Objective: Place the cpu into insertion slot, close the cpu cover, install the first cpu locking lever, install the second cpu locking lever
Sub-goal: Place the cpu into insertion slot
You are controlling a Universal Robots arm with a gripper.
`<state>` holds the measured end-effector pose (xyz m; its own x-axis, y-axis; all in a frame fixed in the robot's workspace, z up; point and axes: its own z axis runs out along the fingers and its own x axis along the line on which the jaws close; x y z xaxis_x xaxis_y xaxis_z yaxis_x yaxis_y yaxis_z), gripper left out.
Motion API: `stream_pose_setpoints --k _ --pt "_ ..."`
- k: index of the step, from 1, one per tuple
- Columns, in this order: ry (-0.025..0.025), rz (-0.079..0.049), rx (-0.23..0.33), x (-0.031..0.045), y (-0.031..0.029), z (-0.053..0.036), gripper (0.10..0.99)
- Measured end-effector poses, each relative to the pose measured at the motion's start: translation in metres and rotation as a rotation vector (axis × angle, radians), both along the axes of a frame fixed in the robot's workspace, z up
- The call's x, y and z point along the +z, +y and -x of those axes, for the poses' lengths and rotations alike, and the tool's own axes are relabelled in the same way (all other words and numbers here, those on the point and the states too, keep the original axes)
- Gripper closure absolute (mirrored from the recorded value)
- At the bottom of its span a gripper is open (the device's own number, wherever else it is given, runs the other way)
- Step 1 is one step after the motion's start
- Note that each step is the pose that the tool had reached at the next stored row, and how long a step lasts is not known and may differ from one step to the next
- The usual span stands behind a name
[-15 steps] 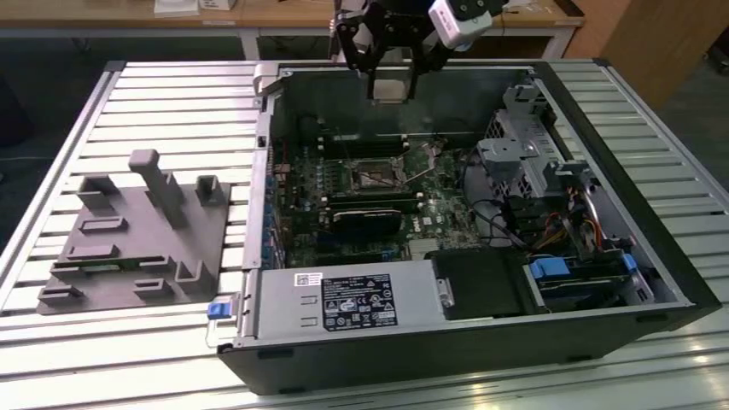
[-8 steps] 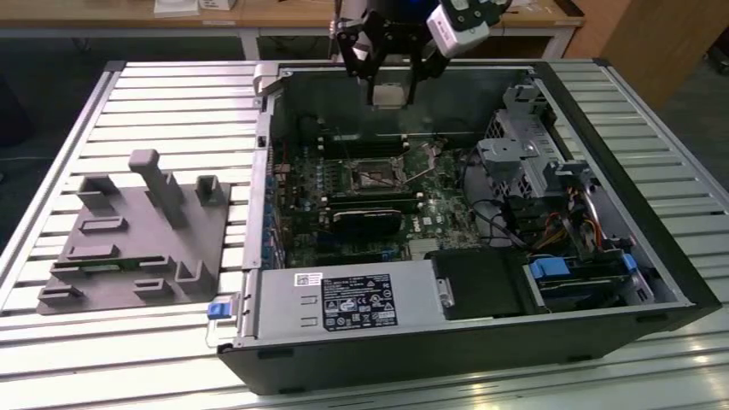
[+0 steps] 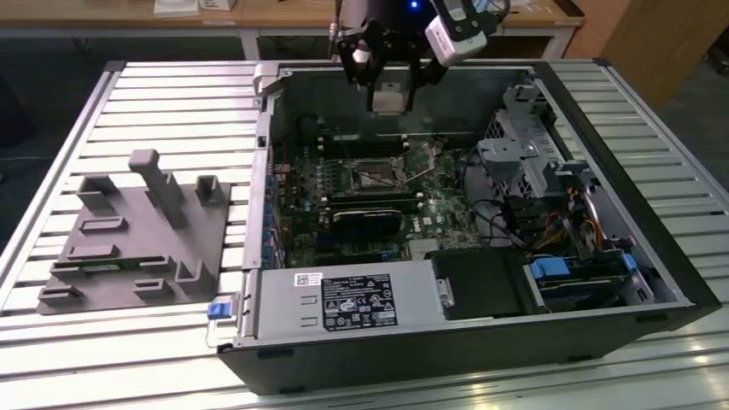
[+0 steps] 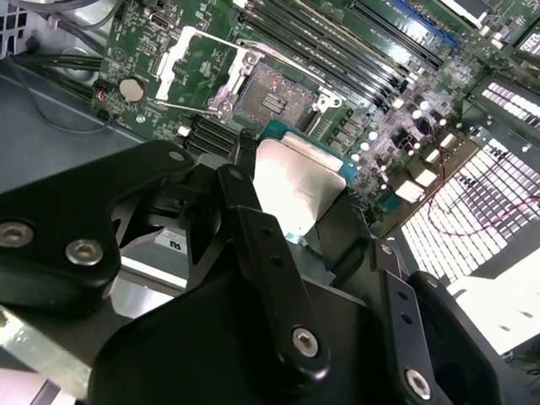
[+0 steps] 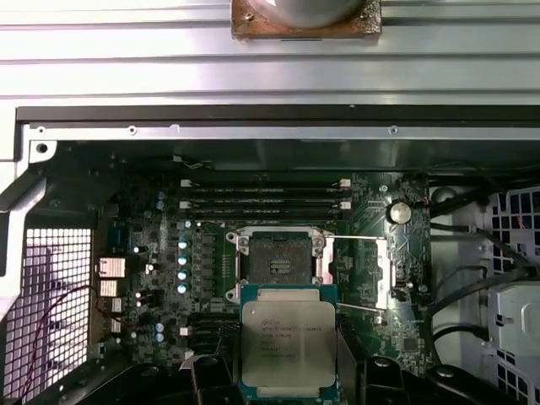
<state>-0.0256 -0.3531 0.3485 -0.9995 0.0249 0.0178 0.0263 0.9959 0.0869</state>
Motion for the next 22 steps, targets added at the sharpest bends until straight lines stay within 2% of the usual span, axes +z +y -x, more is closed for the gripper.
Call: stream_pose_setpoints --k 22 --pt "-0.0015 0.001 0.000 -0.0227 0.0000 0.0000 0.549"
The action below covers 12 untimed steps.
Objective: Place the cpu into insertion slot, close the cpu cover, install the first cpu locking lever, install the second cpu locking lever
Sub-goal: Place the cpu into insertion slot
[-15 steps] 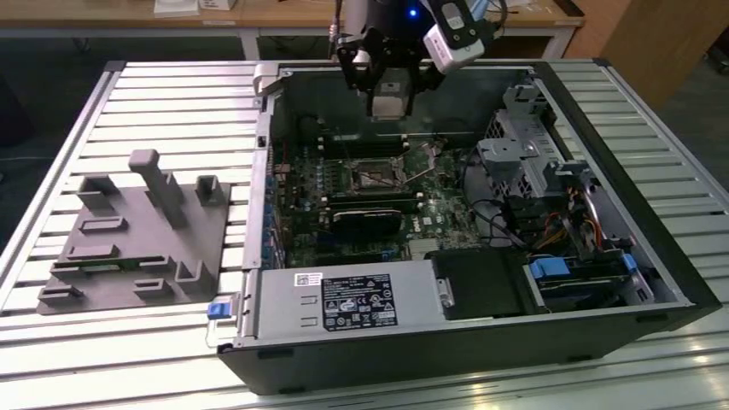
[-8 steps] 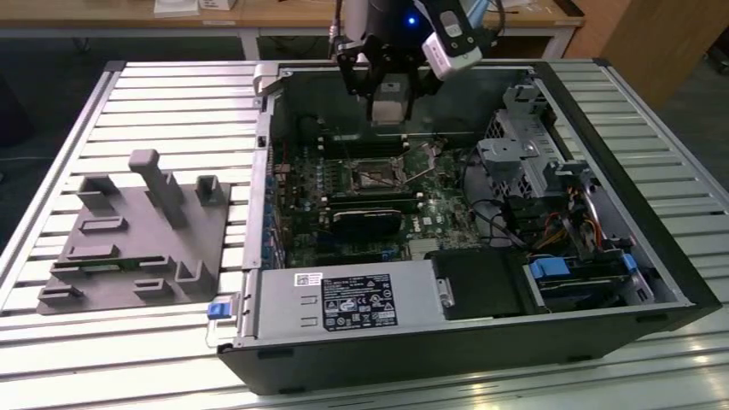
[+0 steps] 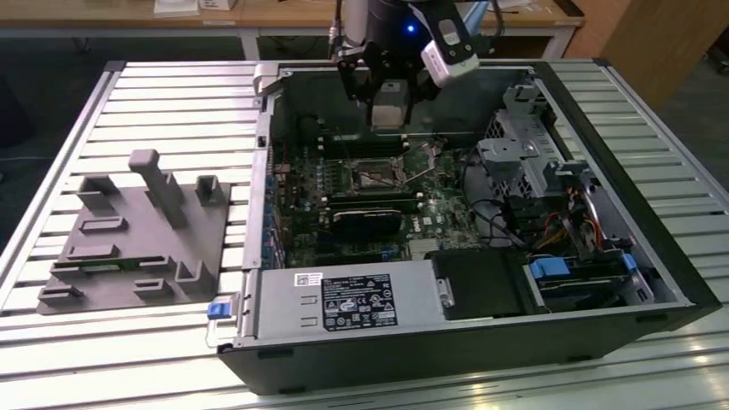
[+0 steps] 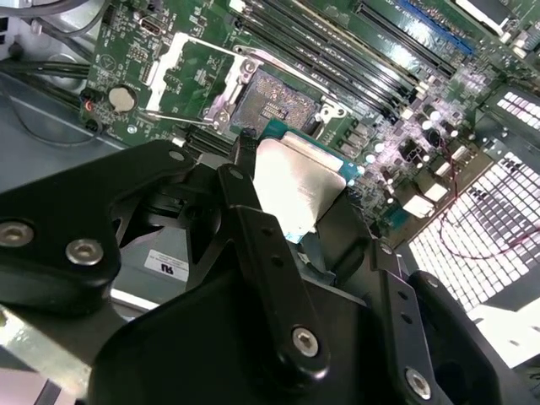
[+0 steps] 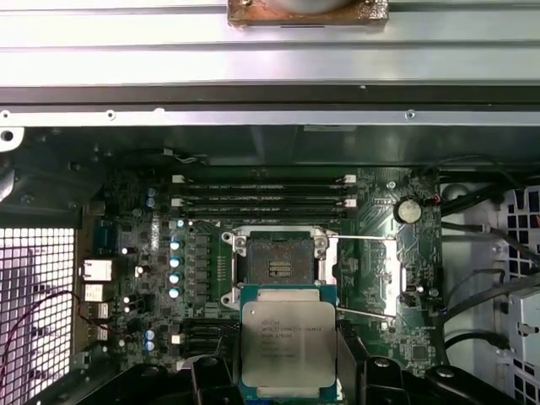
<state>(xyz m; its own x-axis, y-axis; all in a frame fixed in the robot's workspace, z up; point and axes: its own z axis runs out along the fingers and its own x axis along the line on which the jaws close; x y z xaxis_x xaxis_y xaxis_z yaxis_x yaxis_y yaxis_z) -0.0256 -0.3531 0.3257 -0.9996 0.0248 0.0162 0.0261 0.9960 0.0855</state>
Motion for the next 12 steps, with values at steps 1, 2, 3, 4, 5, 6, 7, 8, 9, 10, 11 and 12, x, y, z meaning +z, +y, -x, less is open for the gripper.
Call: stream_pose_setpoints --k 1,2,3,4,5,6,7,8,9,10,11,12 --pt "0.0000 0.000 0.000 -0.0008 0.0000 0.0000 0.549" --pt "0.0000 0.000 0.000 -0.0018 0.0000 0.0000 0.549" --pt "-0.0001 0.001 0.000 -0.0027 0.0000 0.0000 0.549" --pt "-0.0001 0.001 0.000 -0.0036 0.0000 0.0000 0.549" --pt "-0.0001 0.001 0.000 -0.0045 0.0000 0.0000 0.549" --pt "-0.0001 0.001 0.000 -0.0054 0.0000 0.0000 0.549" --pt "-0.0002 0.001 0.000 -0.0064 0.0000 0.0000 0.549" --pt "-0.0002 0.001 0.000 -0.0073 0.0000 0.0000 0.549" --pt "-0.0003 0.002 0.000 -0.0084 0.0000 0.0000 0.549" --pt "-0.0003 0.002 0.000 -0.0094 0.0000 0.0000 0.549" --pt "-0.0004 0.002 0.000 -0.0104 0.0000 0.0000 0.549" --pt "-0.0004 0.003 0.000 -0.0114 0.0000 0.0000 0.549"
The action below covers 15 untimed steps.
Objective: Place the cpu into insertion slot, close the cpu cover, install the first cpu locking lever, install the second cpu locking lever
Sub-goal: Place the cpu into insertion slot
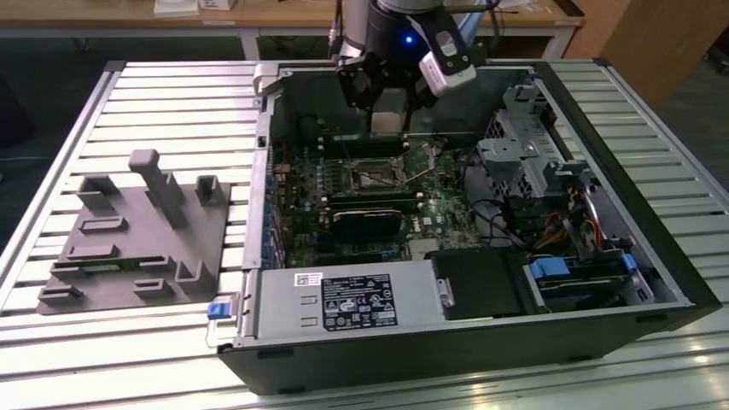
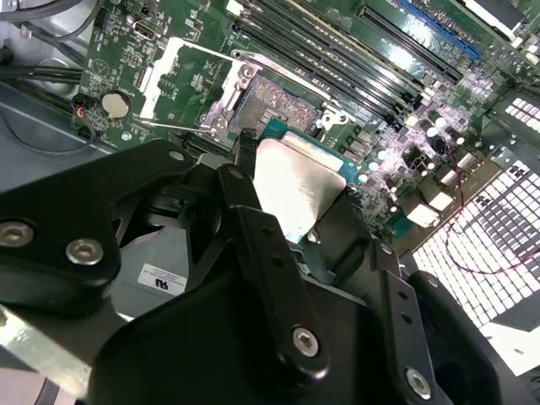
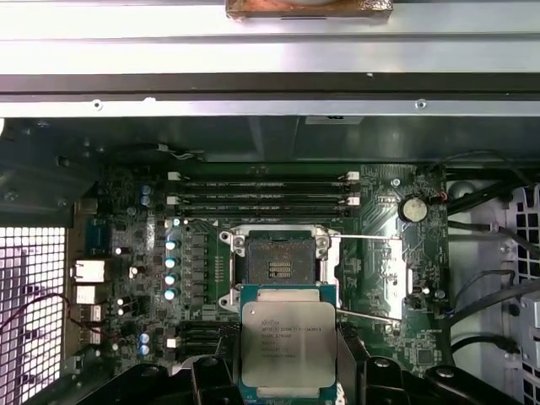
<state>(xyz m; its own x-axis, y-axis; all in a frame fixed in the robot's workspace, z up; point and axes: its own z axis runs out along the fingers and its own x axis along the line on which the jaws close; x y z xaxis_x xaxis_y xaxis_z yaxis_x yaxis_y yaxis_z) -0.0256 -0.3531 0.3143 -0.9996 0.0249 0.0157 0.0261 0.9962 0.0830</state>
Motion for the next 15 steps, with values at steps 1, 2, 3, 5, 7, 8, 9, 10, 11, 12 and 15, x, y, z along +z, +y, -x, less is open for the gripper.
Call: stream_pose_setpoints --k 1,2,3,5,7,8,9,10,11,12,15 --pt "-0.0001 0.000 0.000 -0.0011 0.0000 0.0000 0.549" --pt "-0.0001 0.000 0.000 -0.0022 0.0000 0.0000 0.549" --pt "-0.0002 0.001 0.000 -0.0032 0.0000 0.0000 0.549" --pt "-0.0003 0.001 0.000 -0.0055 0.0000 0.0000 0.549" --pt "-0.0004 0.001 0.000 -0.0076 0.0000 0.0000 0.549" --pt "-0.0004 0.001 0.000 -0.0086 0.0000 0.0000 0.549" --pt "-0.0005 0.001 0.000 -0.0097 0.0000 0.0000 0.549" --pt "-0.0005 0.001 0.000 -0.0109 0.0000 0.0000 0.549" --pt "-0.0005 0.001 0.000 -0.0122 0.0000 0.0000 0.549" --pt "-0.0006 0.002 0.000 -0.0135 0.0000 0.0000 0.549" --pt "-0.0011 0.002 0.000 -0.0182 0.0000 0.0000 0.549"
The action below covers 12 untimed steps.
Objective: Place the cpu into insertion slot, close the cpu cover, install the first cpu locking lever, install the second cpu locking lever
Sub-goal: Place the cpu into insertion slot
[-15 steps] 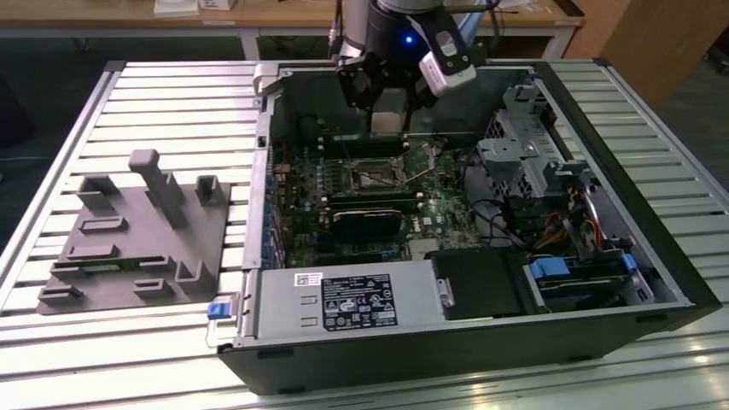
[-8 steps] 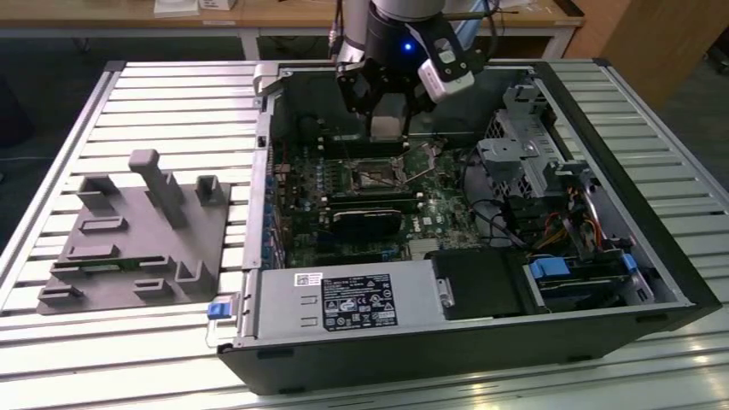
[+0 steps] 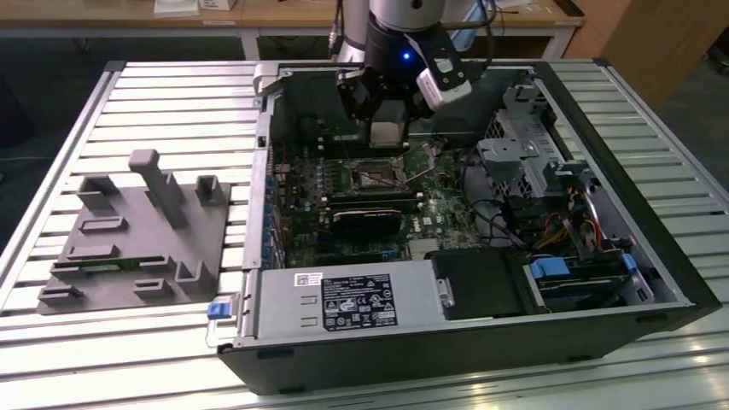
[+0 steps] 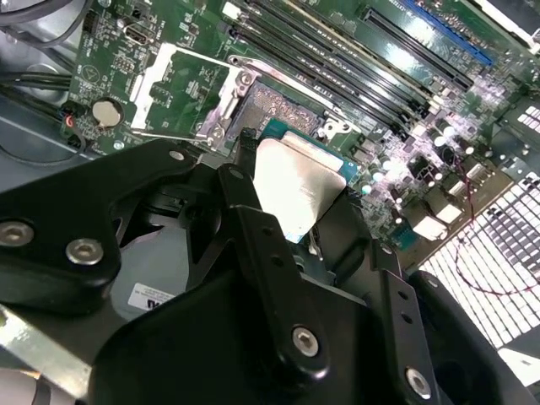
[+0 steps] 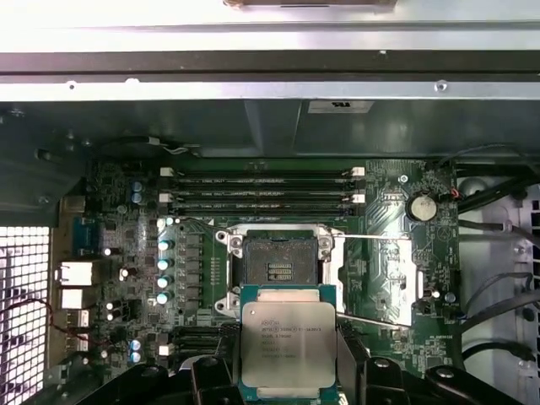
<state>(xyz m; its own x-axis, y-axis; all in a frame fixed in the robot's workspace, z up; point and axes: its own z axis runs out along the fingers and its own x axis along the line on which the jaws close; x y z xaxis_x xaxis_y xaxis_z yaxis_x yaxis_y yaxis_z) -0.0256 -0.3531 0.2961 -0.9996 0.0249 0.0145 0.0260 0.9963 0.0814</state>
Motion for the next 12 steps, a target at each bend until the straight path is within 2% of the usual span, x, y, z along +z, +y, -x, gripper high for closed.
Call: stream_pose_setpoints --k 12 --pt "-0.0006 0.003 0.000 -0.0218 0.0020 0.0000 0.549"
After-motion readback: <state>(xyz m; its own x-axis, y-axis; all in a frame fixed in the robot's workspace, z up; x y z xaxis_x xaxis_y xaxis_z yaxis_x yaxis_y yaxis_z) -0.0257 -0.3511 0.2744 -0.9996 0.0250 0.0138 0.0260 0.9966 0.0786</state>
